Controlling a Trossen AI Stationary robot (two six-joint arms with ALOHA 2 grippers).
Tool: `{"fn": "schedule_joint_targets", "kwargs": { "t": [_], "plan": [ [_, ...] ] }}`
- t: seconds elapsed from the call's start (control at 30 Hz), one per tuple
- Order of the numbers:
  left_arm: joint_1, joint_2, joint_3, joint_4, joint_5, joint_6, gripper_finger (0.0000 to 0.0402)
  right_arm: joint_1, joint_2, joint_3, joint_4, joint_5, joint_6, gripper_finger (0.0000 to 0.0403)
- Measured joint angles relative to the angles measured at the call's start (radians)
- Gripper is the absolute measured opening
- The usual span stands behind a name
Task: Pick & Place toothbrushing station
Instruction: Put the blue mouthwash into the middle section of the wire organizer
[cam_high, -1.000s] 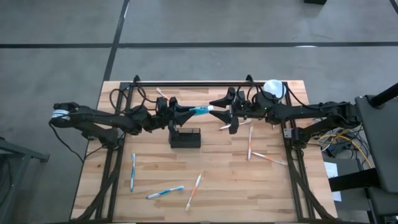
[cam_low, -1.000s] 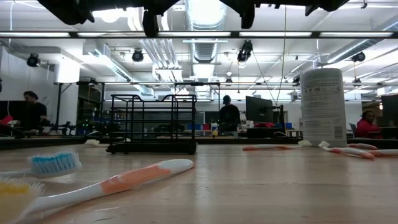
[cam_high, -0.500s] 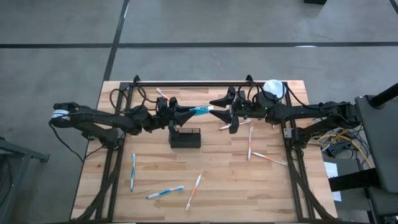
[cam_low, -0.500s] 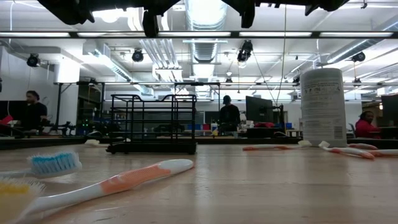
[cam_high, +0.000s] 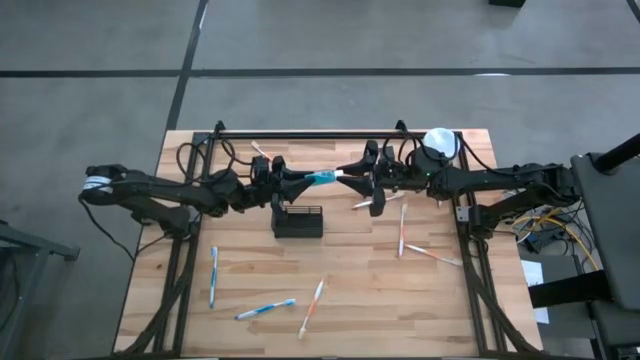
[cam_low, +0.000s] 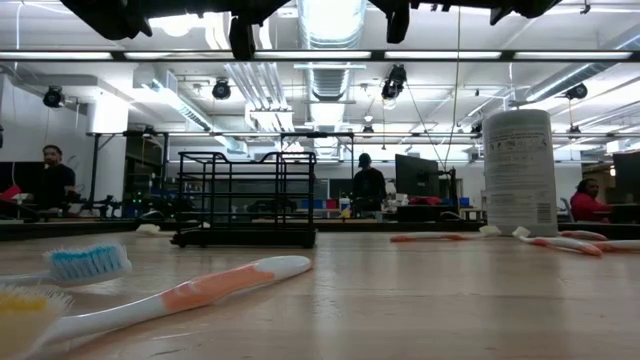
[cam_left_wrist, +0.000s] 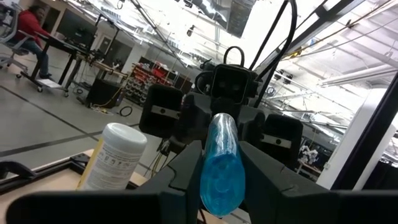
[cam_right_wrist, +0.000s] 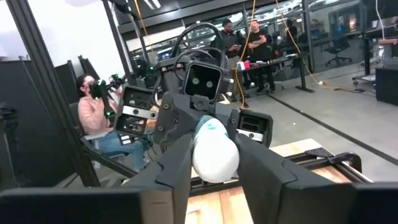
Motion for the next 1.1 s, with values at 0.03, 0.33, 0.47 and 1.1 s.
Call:
{"fn": "schedule_joint_targets", "kwargs": {
  "t": [0.03,0.33,0.47,1.1],
  "plan": [
    [0.0,0.0,0.0,0.0,0.0,0.0,0.0094,0.0,0.0,0.0,0.0,-0.001,0.0,0.0094],
    [0.0,0.0,0.0,0.001,0.0,0.0,0.0094,0.0,0.0,0.0,0.0,-0.001,-0.001,0.0093],
    [0.0,0.0,0.0,0.0,0.0,0.0,0.0094,0.0,0.0,0.0,0.0,-0.002,-0.001,0.0097],
    [0.0,0.0,0.0,0.0,-0.004,0.006,0.0099,0.0,0.0,0.0,-0.001,-0.002,-0.001,0.0095]
  ]
}}
